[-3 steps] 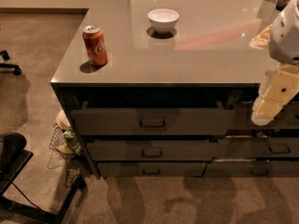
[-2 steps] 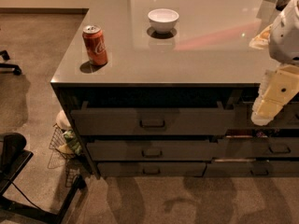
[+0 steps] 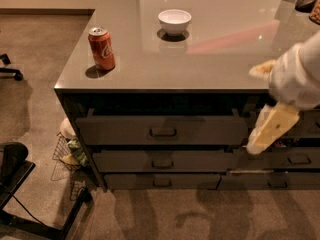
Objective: Open top drawer
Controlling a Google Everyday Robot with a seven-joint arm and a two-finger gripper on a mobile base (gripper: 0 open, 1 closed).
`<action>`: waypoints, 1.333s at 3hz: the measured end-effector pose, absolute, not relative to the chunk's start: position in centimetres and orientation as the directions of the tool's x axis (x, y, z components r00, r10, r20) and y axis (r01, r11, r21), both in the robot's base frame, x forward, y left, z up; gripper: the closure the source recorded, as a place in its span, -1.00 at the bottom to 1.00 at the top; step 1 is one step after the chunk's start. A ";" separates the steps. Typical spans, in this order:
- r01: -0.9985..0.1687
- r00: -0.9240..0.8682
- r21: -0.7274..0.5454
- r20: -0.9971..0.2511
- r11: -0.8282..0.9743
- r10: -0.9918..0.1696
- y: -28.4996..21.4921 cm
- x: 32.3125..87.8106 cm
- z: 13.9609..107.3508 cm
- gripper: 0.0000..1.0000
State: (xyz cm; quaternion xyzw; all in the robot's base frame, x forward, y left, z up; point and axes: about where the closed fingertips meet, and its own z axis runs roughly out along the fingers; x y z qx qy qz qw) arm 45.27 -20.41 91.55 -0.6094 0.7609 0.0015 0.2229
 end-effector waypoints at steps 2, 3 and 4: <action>-0.916 -0.085 -0.326 -0.413 0.234 -0.907 -17.7 47.9 78.0 -1.00; -0.846 -0.074 -0.464 -0.384 0.262 -0.920 -18.8 52.9 77.5 -1.00; -0.770 -0.099 -0.570 -0.338 0.287 -0.936 -20.5 58.0 79.0 -1.00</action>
Offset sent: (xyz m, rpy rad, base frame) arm 0.1527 0.0290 -0.1186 0.1436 -0.6374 -0.0954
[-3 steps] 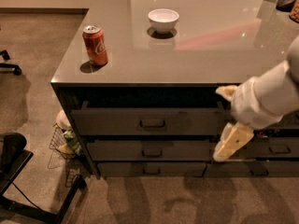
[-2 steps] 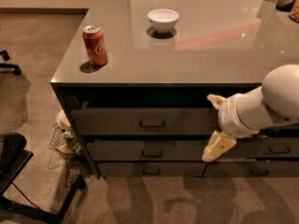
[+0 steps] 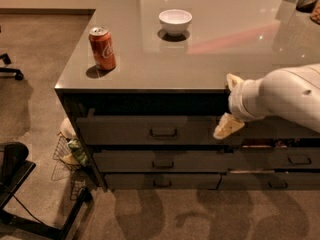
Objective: Open top drawer
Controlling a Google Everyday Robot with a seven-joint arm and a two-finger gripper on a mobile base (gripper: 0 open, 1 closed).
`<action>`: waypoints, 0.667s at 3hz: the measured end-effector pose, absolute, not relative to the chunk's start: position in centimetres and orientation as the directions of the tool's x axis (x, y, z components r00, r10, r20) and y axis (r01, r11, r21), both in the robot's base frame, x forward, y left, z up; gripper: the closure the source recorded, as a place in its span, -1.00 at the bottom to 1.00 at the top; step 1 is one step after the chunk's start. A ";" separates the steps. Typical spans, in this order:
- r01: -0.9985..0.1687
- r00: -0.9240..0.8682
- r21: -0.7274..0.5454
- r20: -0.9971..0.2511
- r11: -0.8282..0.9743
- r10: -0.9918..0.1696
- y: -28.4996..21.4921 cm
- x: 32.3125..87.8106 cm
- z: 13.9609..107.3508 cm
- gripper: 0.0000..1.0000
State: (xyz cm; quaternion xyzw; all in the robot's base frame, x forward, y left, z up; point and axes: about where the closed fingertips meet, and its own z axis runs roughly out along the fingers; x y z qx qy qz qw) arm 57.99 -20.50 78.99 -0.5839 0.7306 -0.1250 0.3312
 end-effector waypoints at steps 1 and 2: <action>-0.761 -0.115 -0.585 -0.302 0.279 -0.946 -21.2 58.4 79.4 -1.00; -0.785 -0.137 -0.555 -0.275 0.273 -0.952 -21.8 55.1 79.7 -0.70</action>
Offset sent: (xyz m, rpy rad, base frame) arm -0.0852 -0.0234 0.0173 -0.1022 0.1101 -0.0524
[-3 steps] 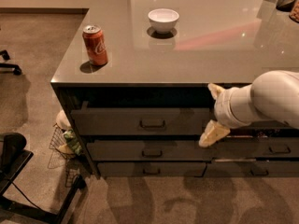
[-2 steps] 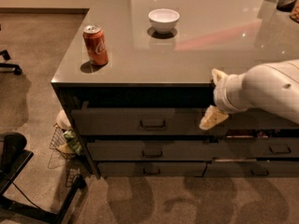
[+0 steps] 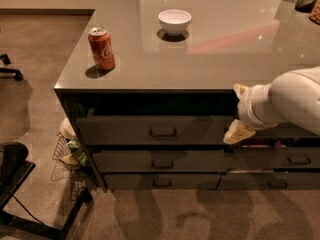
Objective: Open top drawer
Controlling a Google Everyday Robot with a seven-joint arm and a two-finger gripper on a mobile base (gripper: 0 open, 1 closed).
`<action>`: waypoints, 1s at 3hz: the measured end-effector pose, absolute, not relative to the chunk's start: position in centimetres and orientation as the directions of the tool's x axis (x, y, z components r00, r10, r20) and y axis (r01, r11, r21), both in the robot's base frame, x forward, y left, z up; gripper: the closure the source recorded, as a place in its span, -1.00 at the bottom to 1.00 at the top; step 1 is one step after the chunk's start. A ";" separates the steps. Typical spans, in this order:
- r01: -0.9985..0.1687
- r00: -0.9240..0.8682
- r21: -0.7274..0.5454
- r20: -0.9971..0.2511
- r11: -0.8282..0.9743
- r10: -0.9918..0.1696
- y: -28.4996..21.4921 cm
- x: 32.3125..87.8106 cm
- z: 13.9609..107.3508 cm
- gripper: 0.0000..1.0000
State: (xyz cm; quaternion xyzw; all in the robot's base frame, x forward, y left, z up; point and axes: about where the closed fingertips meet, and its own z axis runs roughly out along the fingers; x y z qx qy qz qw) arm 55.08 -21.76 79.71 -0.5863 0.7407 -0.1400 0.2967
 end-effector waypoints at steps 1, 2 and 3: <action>-0.766 -0.201 -0.577 -0.203 0.283 -0.958 -24.4 50.5 82.7 -0.24; -0.763 -0.187 -0.587 -0.204 0.273 -0.961 -23.7 50.6 83.3 -0.44; -0.781 -0.151 -0.570 -0.224 0.255 -0.963 -21.8 51.6 82.1 -0.90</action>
Offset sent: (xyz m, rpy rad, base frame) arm -0.0407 -0.0231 0.0252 -0.0663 0.0013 -0.0600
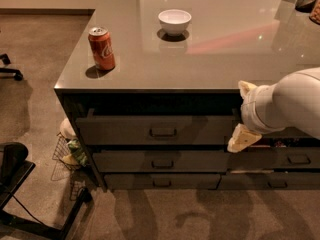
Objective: Open top drawer
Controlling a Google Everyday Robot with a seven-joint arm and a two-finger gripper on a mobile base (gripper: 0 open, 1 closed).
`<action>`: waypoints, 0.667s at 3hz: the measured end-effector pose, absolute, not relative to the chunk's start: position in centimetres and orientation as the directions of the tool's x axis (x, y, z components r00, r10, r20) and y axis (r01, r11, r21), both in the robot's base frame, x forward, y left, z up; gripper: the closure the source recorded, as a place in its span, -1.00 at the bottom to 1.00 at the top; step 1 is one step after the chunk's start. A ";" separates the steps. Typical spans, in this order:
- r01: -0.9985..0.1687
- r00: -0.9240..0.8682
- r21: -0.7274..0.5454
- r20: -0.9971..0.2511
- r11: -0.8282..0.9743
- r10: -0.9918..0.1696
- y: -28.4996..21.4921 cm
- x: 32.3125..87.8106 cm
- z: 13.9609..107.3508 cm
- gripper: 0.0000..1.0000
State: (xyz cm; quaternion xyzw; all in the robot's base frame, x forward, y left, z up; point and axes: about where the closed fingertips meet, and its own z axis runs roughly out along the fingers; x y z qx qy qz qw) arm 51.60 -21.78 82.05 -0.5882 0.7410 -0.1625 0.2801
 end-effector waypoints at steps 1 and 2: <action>-0.847 -0.085 -0.491 -0.255 0.205 -0.963 -17.6 53.7 77.8 -1.00; -0.883 -0.066 -0.438 -0.239 0.168 -0.969 -16.8 53.5 75.8 -1.00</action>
Offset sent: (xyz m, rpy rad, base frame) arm 0.0168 0.0574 -0.0871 0.0233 0.2302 0.1601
